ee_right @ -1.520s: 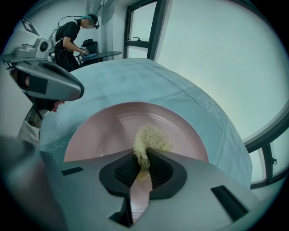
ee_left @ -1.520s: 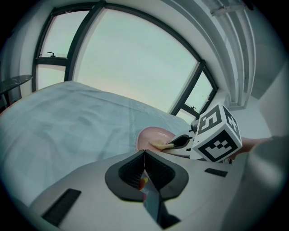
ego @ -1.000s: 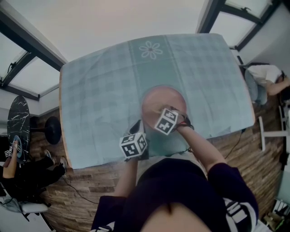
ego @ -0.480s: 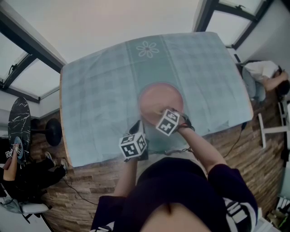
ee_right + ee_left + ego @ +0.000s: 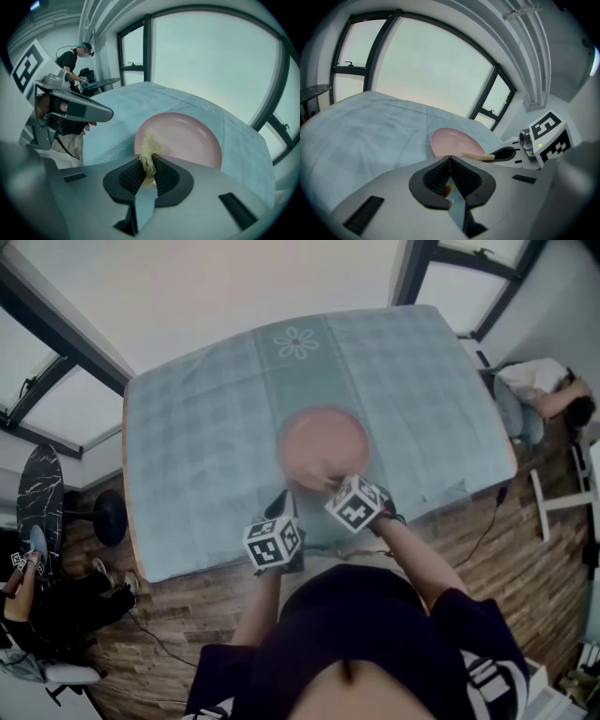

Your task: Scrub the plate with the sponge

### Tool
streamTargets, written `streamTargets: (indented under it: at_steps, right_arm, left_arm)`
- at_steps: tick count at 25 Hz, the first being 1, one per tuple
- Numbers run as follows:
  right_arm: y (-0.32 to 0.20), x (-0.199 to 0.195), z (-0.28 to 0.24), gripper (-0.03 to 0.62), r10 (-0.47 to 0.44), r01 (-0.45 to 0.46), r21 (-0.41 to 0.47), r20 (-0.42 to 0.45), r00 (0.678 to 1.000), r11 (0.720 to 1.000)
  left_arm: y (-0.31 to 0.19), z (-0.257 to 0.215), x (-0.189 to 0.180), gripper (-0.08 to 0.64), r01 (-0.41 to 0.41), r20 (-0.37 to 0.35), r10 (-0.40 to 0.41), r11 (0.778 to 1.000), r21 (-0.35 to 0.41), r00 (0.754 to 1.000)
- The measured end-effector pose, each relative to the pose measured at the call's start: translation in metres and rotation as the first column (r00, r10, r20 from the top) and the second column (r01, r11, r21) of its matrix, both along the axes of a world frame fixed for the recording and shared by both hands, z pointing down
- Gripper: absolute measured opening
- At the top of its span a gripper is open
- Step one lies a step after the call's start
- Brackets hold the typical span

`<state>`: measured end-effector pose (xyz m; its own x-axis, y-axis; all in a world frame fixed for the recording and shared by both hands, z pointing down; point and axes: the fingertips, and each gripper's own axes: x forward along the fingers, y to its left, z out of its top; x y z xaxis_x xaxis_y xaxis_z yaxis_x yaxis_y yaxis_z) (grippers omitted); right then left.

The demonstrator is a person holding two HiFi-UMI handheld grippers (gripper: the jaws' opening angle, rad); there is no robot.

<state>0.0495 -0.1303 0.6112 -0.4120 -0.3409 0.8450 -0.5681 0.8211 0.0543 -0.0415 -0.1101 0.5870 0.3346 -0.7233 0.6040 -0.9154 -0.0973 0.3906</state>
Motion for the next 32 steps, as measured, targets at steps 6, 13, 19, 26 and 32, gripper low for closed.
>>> streamTargets:
  at_steps: [6,13,19,26,32]
  right_arm:
    - [0.025,0.012,-0.027,0.037,0.117,-0.119,-0.001,0.160,0.980,0.993]
    - [0.052,0.020,-0.059,0.037,0.214,-0.210,-0.050,0.347,0.913,0.976]
    - [0.072,0.022,-0.070,0.037,0.290,-0.271,-0.107,0.454,0.843,0.957]
    - [0.078,0.028,-0.072,0.035,0.323,-0.312,-0.105,0.485,0.813,0.944]
    - [0.081,0.031,-0.076,0.035,0.322,-0.317,-0.096,0.492,0.809,0.944]
  left_arm:
    - [0.019,-0.008,0.010,0.009,-0.016,0.001,0.016,1.000,0.021,1.000]
    - [0.040,-0.021,0.022,0.009,-0.052,0.009,0.052,0.997,0.054,0.999]
    - [0.056,-0.032,0.036,0.009,-0.085,-0.004,0.085,0.994,0.074,0.996]
    - [0.064,-0.034,0.040,0.009,-0.096,0.000,0.097,0.992,0.079,0.995]
    - [0.066,-0.035,0.045,0.009,-0.106,0.009,0.106,0.991,0.082,0.994]
